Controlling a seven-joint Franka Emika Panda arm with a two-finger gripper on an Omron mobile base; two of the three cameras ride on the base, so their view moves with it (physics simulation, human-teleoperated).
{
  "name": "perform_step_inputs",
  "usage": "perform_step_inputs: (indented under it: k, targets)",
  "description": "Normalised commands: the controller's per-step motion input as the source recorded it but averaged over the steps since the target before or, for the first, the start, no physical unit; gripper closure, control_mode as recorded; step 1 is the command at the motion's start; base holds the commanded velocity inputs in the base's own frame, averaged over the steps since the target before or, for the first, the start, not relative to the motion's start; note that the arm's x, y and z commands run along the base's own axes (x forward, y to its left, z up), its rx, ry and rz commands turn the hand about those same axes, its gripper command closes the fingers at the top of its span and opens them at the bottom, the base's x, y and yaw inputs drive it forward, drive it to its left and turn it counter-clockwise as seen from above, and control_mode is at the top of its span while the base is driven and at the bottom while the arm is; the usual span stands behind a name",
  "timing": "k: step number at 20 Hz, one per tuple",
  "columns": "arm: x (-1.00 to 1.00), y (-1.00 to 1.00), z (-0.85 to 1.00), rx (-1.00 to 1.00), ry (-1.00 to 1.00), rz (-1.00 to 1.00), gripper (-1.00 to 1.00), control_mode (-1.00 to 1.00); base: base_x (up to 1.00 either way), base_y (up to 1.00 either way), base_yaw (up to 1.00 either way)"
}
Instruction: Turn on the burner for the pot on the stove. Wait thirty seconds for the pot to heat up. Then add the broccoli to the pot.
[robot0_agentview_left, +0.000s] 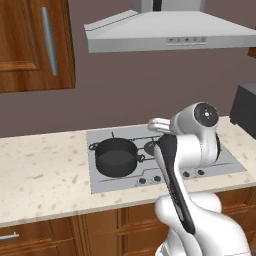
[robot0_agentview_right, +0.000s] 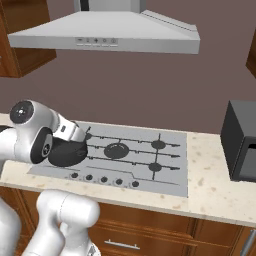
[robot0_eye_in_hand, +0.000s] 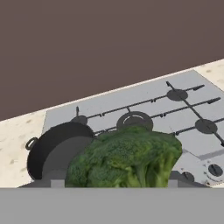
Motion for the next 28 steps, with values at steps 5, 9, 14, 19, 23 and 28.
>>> perform_step_inputs:
  k: [5, 9, 14, 19, 23, 28]
  targets:
    - [-0.02, 1.0, 0.17, 0.03, 0.0, 0.04, 1.0, -1.0, 0.0, 0.0, 0.0]
    - [0.0, 1.0, 0.06, 0.05, 0.1, 0.04, 1.0, -1.0, 0.0, 0.0, 0.0]
    - [0.0, 0.1, 0.02, 0.01, 0.01, 0.0, 1.0, -1.0, 0.0, 0.0, 0.0]
    - [0.1, 0.0, 0.0, 0.1, 0.22, 0.0, 1.0, -1.0, 0.0, 0.0, 0.0]
    - [0.01, 0.0, -0.11, 0.15, 0.23, 0.0, 1.0, -1.0, 0.0, 0.0, 0.0]
    - [0.0, 0.0, -0.04, 0.0, 0.02, 0.0, 1.0, -1.0, 0.0, 0.0, 0.0]
